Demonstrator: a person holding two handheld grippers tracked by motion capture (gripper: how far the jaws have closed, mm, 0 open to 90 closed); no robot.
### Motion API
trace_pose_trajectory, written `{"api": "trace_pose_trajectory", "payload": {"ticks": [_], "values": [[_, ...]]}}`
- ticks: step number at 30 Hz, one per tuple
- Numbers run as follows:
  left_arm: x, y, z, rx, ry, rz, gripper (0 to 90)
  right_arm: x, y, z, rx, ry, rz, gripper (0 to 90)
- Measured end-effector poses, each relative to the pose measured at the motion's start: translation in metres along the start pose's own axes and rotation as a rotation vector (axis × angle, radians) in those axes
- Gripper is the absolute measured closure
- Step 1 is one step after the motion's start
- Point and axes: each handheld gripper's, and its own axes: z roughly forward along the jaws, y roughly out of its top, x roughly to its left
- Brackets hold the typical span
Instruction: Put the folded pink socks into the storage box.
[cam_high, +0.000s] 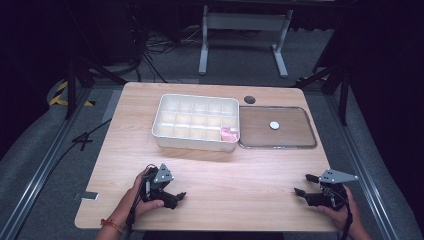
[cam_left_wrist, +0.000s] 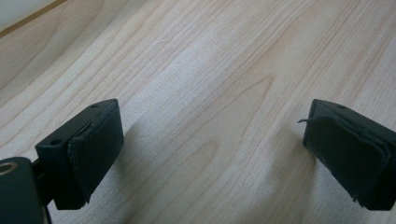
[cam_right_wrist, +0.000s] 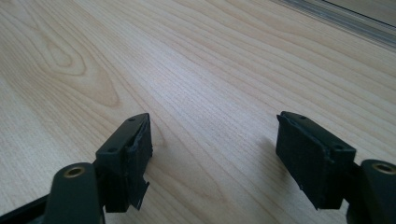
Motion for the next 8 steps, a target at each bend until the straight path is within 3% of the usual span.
{"api": "trace_pose_trajectory", "payload": {"ticks": [8], "values": [[-0.0005, 0.0001, 0.0004, 0.004, -0.001, -0.014, 3.9, -0.0001, 0.0, 0.0, 0.0, -0.002, 0.0, 27.2]]}}
